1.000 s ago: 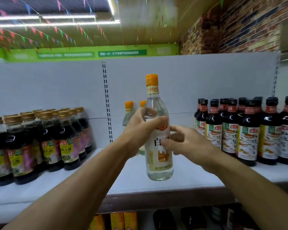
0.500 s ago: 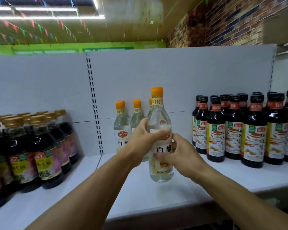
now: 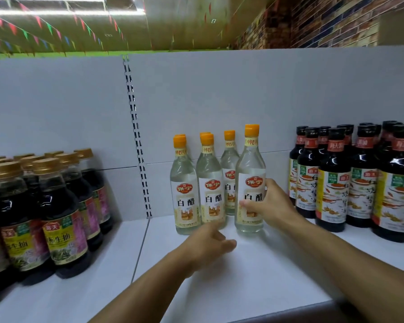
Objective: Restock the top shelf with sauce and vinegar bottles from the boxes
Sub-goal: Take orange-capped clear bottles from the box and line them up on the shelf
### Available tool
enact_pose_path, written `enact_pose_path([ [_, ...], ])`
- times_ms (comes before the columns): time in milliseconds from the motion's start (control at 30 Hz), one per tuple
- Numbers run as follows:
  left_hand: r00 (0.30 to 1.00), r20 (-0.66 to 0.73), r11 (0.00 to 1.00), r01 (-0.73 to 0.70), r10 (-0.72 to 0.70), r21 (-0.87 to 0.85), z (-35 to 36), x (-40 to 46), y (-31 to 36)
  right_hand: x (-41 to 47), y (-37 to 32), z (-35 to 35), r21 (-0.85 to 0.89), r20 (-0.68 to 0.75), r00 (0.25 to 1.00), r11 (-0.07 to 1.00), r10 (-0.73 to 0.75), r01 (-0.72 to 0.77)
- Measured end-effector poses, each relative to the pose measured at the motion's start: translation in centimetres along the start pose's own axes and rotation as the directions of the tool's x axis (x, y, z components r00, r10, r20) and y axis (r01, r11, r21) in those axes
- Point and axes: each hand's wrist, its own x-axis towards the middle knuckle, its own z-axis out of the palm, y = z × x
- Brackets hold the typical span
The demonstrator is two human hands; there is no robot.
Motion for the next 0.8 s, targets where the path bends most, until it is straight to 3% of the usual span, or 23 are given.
enact_pose_path([
  [233, 1.0, 0.016, 0.974, -0.019, 0.015, 0.225, 0.2, 0.8, -0.7, 2.3, 0.9, 2.0, -0.031, -0.002, 0.999, 0.999, 0.038, -0.038],
  [800, 0.997, -0.043, 0.94, -0.042, 0.06, 0.337, 0.3, 1.9, -0.7, 3.6, 1.0, 3.1, -0.04, 0.055, 0.998, 0.998, 0.042, -0.04],
])
